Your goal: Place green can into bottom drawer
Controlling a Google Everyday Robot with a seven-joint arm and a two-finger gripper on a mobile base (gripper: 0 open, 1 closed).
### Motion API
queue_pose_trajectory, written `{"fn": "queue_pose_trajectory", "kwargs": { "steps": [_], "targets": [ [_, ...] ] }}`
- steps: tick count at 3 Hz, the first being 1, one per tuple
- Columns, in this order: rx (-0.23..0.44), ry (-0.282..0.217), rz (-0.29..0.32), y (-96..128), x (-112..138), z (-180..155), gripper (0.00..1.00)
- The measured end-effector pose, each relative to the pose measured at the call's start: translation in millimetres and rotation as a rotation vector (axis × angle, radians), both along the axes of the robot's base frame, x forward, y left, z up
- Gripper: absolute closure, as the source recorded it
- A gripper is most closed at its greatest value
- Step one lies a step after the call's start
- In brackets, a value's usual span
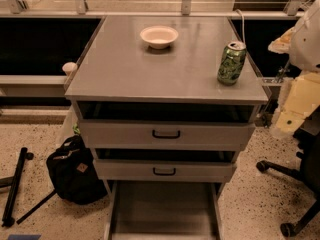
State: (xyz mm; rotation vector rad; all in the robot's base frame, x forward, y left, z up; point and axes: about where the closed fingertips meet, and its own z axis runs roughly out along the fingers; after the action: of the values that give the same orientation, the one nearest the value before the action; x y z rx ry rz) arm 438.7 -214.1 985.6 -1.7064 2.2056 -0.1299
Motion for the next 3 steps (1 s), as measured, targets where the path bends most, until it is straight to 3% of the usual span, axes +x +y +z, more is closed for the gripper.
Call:
{"fn": "queue_pose_trajectory", "kwargs": {
  "steps": [1,2,3],
  "targets": [
    [0.0,0.0,0.0,0,0,0,0.0],
    [0.111,0.004,0.013,-4,21,-7,0.0],
    [0.317,0.015,0.038,-14,60,-16,0.0]
  ]
}}
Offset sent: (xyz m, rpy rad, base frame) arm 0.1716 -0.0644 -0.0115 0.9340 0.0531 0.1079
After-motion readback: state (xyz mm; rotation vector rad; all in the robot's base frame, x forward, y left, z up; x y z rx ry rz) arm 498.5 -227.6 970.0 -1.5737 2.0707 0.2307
